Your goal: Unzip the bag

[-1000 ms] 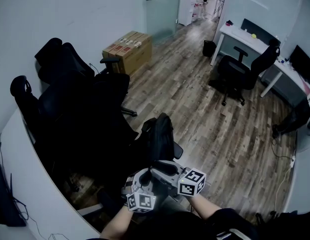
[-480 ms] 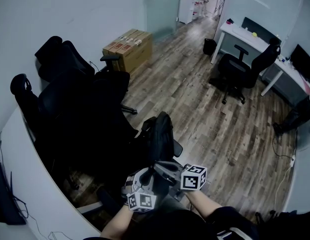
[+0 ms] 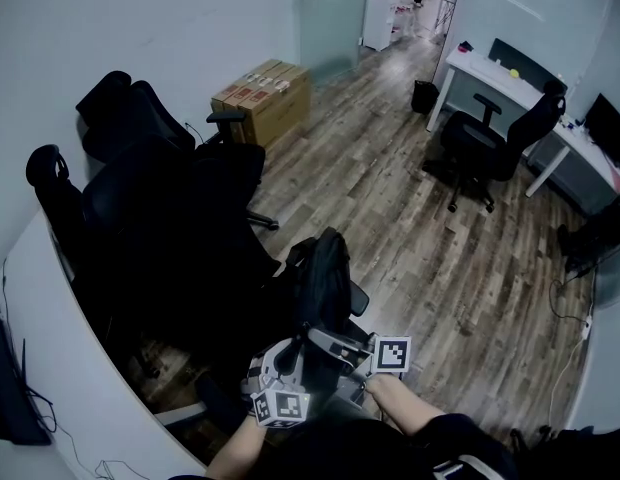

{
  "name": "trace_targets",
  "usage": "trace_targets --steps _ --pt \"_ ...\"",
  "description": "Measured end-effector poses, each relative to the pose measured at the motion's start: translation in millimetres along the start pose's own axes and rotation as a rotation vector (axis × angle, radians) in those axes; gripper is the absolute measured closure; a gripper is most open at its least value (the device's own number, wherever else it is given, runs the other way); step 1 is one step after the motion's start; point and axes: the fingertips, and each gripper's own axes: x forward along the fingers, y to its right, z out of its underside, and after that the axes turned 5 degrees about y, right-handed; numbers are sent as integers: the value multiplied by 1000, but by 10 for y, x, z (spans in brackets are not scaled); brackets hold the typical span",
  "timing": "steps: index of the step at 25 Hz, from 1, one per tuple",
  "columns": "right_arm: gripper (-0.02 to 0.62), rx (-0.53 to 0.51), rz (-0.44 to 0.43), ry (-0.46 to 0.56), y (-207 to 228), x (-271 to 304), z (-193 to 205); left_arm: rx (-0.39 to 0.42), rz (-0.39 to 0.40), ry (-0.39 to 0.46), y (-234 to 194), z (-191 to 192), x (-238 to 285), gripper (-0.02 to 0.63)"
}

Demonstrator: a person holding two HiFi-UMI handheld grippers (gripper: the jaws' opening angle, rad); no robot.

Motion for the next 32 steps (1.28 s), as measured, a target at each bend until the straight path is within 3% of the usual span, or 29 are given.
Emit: trace_targets --steps 3,9,19,24,32 --pt "546 -108 18 -68 11 0 82 -13 -22 -15 -56 44 -55 549" --pt "546 -417 20 -335 41 43 145 -19 -36 -35 -192 138 -141 549" --pt "548 -720 2 -702 46 156 171 -42 -21 -52 -252 222 -295 551" --pt "548 -806 2 -779 17 235 32 -68 -36 -60 -316 277 -342 551" --pt "548 -837 11 -795 63 372 -150 -108 -65 -74 -425 336 -364 551"
